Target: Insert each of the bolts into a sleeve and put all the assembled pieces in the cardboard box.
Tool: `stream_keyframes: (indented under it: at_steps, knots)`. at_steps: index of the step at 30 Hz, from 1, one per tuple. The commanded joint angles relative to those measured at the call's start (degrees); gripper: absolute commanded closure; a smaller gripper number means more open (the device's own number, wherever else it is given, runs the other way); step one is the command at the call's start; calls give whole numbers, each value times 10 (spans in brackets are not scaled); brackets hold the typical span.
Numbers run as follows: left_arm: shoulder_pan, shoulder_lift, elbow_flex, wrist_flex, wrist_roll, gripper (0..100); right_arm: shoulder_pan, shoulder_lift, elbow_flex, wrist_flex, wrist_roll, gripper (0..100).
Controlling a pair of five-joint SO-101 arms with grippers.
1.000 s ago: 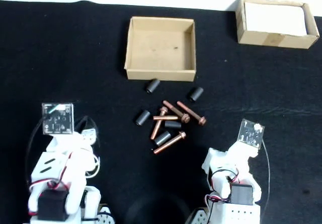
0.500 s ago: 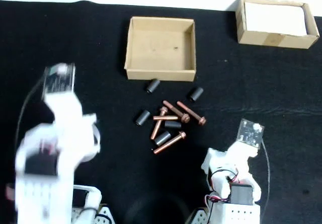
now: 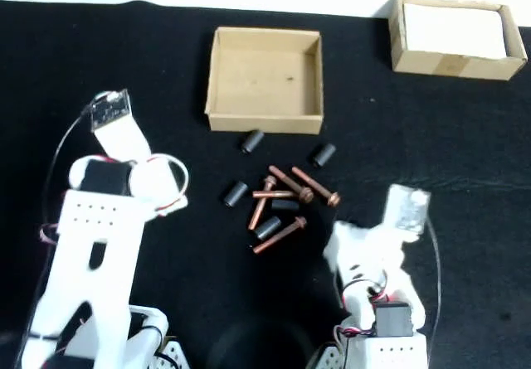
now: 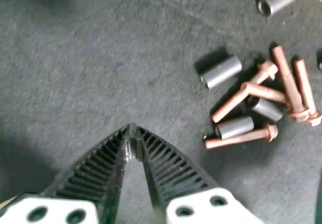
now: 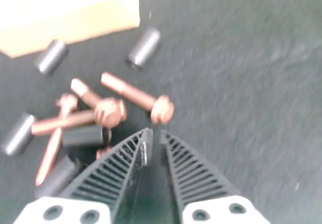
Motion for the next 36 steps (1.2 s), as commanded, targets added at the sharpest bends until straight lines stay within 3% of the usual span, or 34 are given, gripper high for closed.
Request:
stream_keyframes:
  at_steps: [1, 5, 12, 15, 20, 23, 29, 36]
  knots:
    - [6, 40, 1, -46, 5, 986, 36, 9, -57, -19, 57, 853]
    - [7, 123, 7, -62, 6, 973, 36, 122, -193, 18, 58, 884]
    - [7, 295, -46, -58, 8, 738, 25, 532, -596, 214, 57, 890]
    - [5, 362, -75, -59, 9, 707, 17, 676, -721, 290, 57, 890]
    - [-3, 422, -127, -40, 9, 707, 12, 831, -835, 285, 58, 890]
    - [-29, 429, -152, -30, 9, 707, 2, 920, -851, 213, 54, 890]
    - [-36, 433, -159, -33, 9, 707, -35, 1099, -941, 180, -112, 890]
    - [-35, 433, -160, -33, 9, 707, -73, 1289, -1066, 184, -169, 890]
